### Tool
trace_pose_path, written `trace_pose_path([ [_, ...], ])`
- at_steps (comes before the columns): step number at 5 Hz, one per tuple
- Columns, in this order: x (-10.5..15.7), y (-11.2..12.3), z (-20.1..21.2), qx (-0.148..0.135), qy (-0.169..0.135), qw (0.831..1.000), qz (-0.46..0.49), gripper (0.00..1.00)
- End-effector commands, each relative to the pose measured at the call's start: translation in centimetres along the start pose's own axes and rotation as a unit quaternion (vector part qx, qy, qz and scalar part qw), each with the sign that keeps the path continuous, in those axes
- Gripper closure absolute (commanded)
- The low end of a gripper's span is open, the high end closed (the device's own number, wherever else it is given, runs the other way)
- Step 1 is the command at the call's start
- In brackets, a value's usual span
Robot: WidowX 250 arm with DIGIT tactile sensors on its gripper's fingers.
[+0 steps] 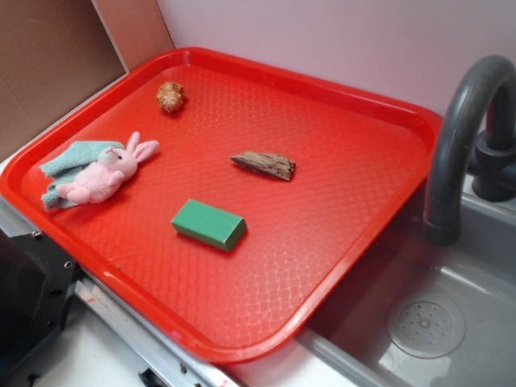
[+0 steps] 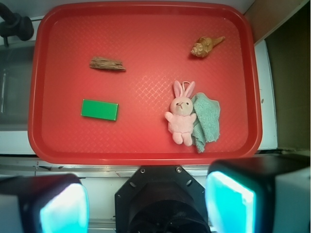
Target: Grab the shell.
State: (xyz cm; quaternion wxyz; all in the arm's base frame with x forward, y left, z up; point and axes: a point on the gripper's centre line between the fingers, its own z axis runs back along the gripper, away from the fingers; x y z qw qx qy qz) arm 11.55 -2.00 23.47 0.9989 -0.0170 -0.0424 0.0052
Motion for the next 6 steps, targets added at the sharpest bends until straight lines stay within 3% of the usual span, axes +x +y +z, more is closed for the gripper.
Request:
trace_pose_path([
  [1,0.0,0.0,0.0,0.000,0.000,1.000,0.000,0.00],
  [2,1.1,0.9,-1.7,-0.021,-0.021,0.992,0.126,0.00],
  [3,3.1,2.9,-3.6,-0.031,-0.046,0.967,0.248,0.00],
  [4,5.4,4.9,-5.7,-0.007,-0.081,0.931,0.357,0.00],
  [5,7.4,6.5,-8.0,-0.008,-0.093,0.907,0.411,0.00],
  [6,9.6,8.1,-10.1,0.045,-0.101,0.882,0.459,0.00],
])
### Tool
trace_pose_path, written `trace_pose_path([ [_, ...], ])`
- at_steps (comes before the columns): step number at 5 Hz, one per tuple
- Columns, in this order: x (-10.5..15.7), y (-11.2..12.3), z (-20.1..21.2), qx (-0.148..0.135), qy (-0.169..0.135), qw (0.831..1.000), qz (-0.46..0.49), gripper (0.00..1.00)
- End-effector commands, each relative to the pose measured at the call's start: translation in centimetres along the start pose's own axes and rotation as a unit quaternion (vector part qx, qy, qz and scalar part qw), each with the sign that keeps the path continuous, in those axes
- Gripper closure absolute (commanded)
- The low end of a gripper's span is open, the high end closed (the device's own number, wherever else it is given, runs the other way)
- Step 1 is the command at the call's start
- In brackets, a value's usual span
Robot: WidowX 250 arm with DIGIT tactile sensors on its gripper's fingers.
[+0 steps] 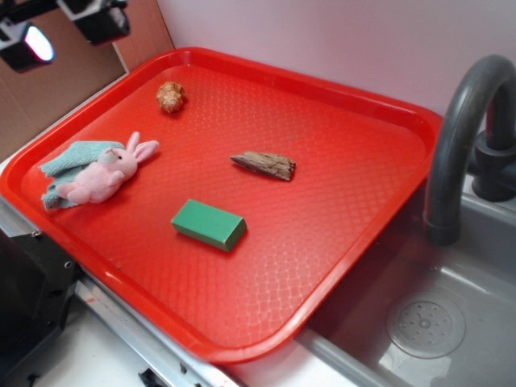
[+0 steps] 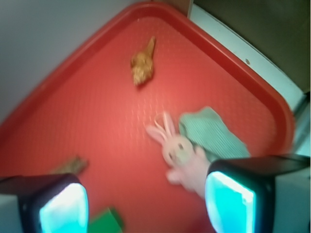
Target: Grab the shell.
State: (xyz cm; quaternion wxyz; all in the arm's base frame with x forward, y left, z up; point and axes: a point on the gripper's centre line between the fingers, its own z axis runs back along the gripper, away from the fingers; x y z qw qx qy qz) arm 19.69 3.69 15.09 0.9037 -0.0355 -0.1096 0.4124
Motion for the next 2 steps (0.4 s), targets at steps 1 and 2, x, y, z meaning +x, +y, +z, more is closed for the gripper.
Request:
trace_pose_path([
  [1,3.6,0.1,-3.2,0.065,-0.064,0.993,0.081,0.00],
  [2,5.8,0.1,-5.7,0.087,-0.076,0.987,0.110,0.00],
])
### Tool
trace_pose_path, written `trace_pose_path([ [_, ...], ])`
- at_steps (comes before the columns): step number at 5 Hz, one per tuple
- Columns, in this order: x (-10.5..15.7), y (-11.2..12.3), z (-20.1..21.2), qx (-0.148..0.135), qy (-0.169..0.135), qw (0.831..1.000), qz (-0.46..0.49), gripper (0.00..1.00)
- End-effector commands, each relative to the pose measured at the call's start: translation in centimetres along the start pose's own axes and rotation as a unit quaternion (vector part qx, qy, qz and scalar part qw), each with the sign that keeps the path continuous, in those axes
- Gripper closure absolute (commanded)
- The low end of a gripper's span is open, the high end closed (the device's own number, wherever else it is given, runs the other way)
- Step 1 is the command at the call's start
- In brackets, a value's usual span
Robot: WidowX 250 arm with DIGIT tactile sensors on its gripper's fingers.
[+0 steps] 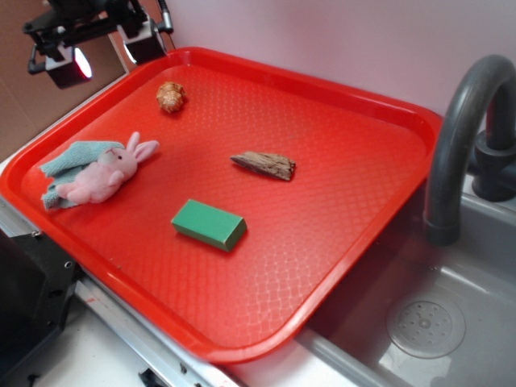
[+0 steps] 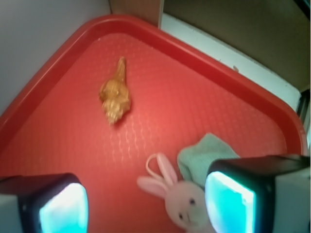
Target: Grab the shell.
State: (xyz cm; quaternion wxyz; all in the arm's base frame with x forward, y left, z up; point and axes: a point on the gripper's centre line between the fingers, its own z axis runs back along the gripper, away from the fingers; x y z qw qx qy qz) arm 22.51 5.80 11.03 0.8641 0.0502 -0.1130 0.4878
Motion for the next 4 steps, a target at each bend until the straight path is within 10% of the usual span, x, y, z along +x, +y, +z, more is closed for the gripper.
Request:
trace_pose_path([
  [1,4.6,-0.6,-3.0,0.008,-0.027,0.998,0.054,0.00],
  [4,8.3,-1.9,-8.1,0.019,-0.017,0.999,0.034,0.00],
])
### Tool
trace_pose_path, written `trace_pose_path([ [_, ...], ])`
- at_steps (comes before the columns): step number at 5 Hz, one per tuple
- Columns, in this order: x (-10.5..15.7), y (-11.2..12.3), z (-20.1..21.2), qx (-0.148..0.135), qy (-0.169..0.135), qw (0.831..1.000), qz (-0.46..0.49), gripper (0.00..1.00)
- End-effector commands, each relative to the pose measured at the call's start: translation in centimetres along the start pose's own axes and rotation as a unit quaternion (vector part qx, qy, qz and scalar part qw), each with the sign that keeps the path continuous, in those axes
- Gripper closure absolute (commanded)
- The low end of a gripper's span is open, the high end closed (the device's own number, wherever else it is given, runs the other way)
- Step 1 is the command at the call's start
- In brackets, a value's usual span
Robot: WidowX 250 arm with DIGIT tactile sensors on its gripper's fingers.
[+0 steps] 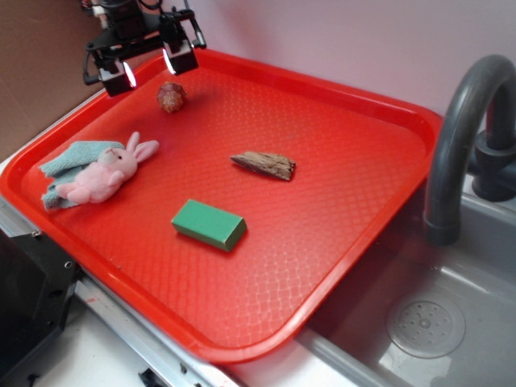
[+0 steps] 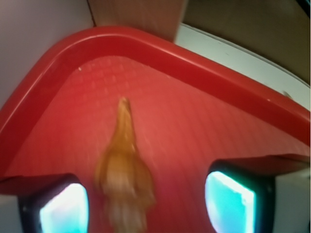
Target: Grab the shell.
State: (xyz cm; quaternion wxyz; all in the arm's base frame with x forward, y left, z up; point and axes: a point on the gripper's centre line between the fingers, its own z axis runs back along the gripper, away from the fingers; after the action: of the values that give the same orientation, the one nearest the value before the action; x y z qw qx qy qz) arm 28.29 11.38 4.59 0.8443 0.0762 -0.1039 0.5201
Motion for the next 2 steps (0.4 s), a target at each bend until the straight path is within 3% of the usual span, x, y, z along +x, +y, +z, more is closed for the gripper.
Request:
trace_pose_path([
  [1,2.03,-0.74,-1.51,-0.025,0.015,0.999,-0.019,0.00],
  [2,1.42,-1.06,-1.99,-0.032,0.029,0.999,-0.031,0.00],
])
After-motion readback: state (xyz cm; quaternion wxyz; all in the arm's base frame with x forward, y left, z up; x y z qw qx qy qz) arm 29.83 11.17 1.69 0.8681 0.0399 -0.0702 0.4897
